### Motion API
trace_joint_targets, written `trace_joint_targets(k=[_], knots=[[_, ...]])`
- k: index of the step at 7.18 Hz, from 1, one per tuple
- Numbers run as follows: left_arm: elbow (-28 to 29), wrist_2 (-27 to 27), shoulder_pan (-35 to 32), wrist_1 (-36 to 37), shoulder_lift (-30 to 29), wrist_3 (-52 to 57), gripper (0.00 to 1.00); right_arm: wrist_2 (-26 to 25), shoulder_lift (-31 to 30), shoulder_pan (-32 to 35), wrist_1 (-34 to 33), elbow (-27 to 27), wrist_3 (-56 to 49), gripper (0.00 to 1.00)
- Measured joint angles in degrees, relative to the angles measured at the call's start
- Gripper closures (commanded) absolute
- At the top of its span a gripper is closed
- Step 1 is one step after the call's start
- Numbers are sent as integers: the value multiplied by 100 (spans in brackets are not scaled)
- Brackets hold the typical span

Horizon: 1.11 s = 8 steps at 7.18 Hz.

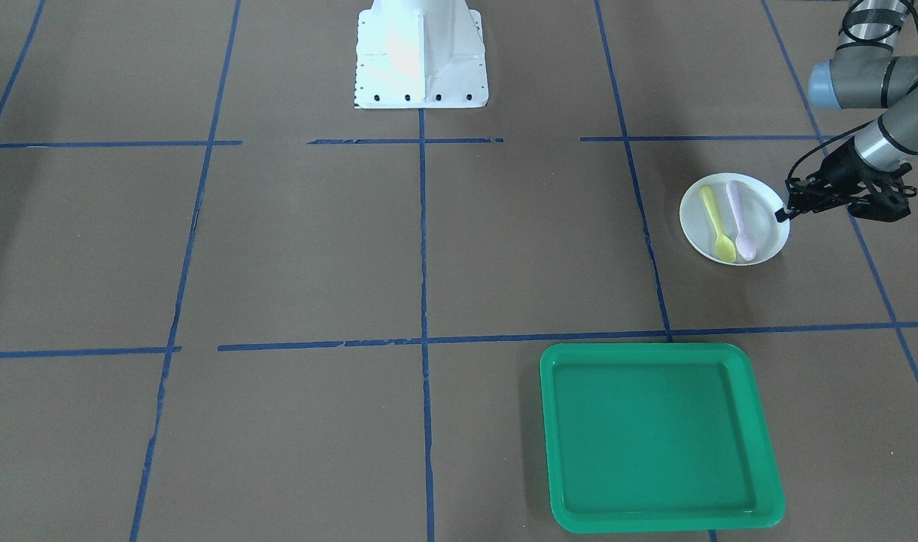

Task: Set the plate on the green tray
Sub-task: 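Carry the plate with the left gripper onto the green tray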

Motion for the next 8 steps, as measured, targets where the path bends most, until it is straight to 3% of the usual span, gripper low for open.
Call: trace_joint_targets(k=[2,5,8], knots=[[9,-535,-300,170,-186,-34,100,0,0,0,0,1,0,0],[29,-596,-370,1641,-1495,-137,100,0,0,0,3,1,0,0],[779,-519,-328,1893,-2903,-1071,100,0,0,0,2,1,0,0]])
